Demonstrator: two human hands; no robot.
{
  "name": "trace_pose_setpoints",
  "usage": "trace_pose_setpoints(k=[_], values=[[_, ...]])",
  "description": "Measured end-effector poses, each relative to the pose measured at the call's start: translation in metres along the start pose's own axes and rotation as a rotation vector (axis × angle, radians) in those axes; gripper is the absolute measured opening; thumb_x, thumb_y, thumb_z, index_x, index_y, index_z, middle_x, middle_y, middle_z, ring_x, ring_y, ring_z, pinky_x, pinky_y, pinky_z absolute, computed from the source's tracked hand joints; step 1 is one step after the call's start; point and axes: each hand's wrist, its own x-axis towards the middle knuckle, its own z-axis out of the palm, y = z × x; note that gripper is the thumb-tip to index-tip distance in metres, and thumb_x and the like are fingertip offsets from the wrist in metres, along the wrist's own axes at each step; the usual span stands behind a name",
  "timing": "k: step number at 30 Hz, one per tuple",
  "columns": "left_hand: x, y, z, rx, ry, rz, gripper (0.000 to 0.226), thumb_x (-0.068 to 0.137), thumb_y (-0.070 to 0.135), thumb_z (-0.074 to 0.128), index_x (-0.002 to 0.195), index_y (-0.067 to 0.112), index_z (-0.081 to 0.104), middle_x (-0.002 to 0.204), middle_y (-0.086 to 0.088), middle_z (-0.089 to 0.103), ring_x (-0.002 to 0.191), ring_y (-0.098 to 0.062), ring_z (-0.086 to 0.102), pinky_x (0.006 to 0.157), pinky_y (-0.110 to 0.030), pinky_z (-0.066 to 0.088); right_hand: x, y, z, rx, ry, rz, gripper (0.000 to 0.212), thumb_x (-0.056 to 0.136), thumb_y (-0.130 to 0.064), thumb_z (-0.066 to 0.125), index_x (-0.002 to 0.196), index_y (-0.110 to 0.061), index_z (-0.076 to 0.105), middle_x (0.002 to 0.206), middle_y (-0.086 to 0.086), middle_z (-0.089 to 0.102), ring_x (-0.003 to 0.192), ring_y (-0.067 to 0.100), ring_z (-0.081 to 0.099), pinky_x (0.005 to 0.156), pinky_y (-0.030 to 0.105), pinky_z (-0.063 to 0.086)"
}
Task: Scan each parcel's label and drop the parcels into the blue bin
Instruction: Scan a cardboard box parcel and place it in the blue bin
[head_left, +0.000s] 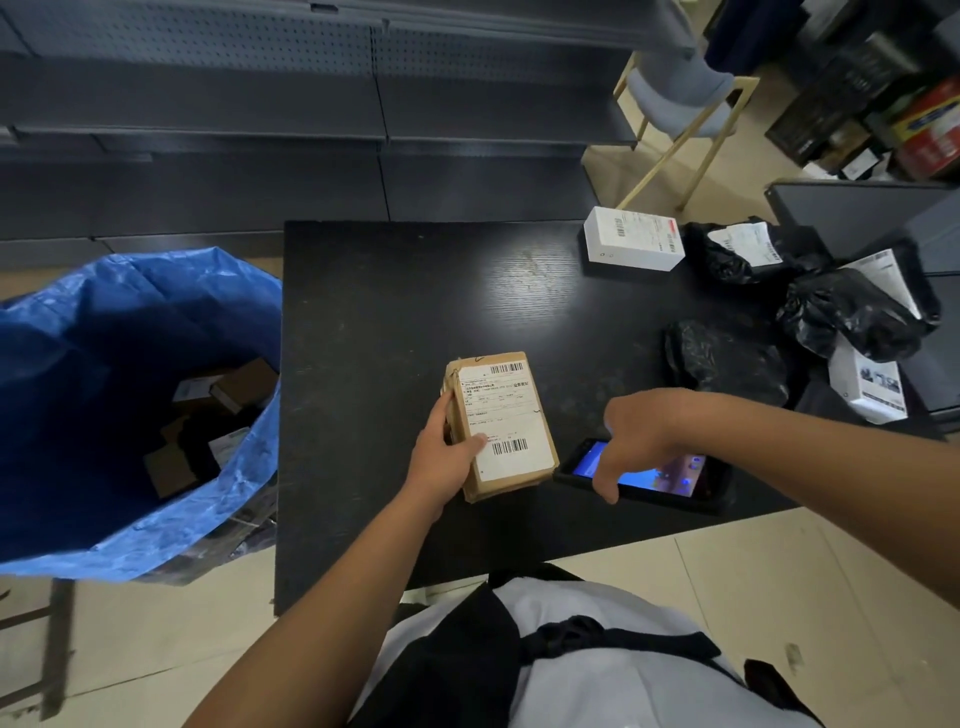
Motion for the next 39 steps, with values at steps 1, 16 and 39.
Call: trace_pose_setpoints(k=[1,16,39], values=[[-0.001,0.000,0.000,0.006,0.003,0.003,0.077,0.095,0.018,0.068,0.155,0.044,0.025,0.152,0.004,0.045,0.133,-0.022,0.052,0.100,-0.050,0.053,0.001,0.001,0.001,-0.017,-0.004,-0.005,0.043,0.070,-0.046,0.084,0.078,-0.015,0.056,0.070,0.000,0.059,0.059,0.020,0.060,0.057,0.025,0.044],[-0.025,0.029,0.074,0.652,0.356,0.075,0.107,0.078,0.067,0.070,0.157,0.028,0.009,0.161,-0.005,0.011,0.146,-0.031,0.022,0.114,-0.051,0.034,0.046,0.081,0.035,0.906,0.095,-0.387,0.042,0.083,-0.021,0.084,0.119,-0.020,0.065,0.116,0.004,0.069,0.107,0.018,0.067,0.089,0.036,0.055],[-0.088,0.039,-0.105,0.482,0.873,-0.337,0.101,0.074,0.051,0.080,0.153,0.049,0.018,0.151,-0.014,0.027,0.138,-0.042,0.026,0.114,-0.055,0.029,0.092,0.033,0.034,1.074,-0.063,-0.673,0.047,0.082,-0.016,0.084,0.123,-0.028,0.062,0.125,0.001,0.066,0.114,0.022,0.065,0.104,0.050,0.052]])
